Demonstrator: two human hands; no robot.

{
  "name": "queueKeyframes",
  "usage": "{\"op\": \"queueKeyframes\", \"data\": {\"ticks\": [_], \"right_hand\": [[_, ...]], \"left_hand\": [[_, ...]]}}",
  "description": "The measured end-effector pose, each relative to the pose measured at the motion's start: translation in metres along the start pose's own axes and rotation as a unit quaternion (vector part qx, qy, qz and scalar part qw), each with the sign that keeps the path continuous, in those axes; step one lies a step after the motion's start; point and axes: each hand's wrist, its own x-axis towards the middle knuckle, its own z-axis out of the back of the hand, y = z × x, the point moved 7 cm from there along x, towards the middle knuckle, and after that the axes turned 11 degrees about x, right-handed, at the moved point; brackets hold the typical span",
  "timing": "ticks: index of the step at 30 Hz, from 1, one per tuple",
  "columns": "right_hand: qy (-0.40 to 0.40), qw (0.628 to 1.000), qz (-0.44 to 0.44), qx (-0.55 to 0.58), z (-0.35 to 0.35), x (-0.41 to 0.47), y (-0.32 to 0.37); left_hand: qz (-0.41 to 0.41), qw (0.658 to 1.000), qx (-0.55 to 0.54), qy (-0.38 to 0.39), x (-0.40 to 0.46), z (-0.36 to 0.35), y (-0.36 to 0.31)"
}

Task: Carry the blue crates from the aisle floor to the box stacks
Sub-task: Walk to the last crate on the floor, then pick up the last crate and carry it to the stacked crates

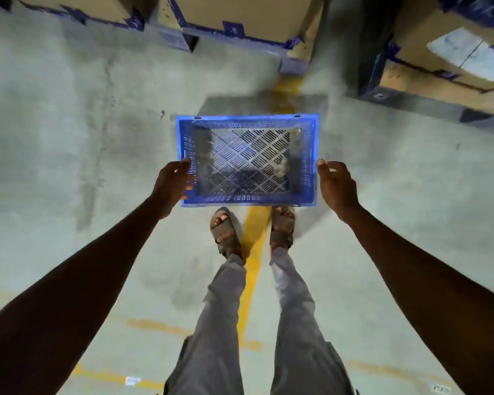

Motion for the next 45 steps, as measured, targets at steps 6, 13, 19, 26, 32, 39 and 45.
{"op": "queueKeyframes", "data": {"ticks": [6, 13, 19, 26, 32, 39, 45], "right_hand": [[-0.06, 0.998, -0.037, 0.003, -0.063, 0.173, -0.072], [-0.091, 0.994, -0.052, 0.032, -0.111, 0.263, -0.104], [-0.038, 0.984, -0.132, 0.112, -0.112, 0.273, -0.137], [0.007, 0.987, -0.1, 0.123, -0.058, 0.186, -0.077], [0.062, 0.988, -0.038, 0.139, 0.022, 0.051, 0.015], [0.089, 0.99, 0.02, 0.105, 0.081, -0.102, 0.119], [0.11, 0.988, 0.075, 0.08, 0.06, -0.218, 0.182]], "left_hand": [[0.036, 0.99, 0.1, -0.097, 0.187, -0.027, 0.071], [0.045, 0.988, 0.006, -0.147, 0.302, -0.026, 0.101], [0.084, 0.993, -0.078, -0.015, 0.301, -0.033, 0.12], [0.07, 0.99, -0.116, 0.048, 0.198, -0.006, 0.1], [0.045, 0.973, -0.219, 0.049, 0.017, 0.057, 0.071], [0.002, 0.95, -0.312, 0.012, -0.172, 0.132, 0.078], [-0.002, 0.93, -0.361, -0.06, -0.28, 0.197, 0.142]]}}
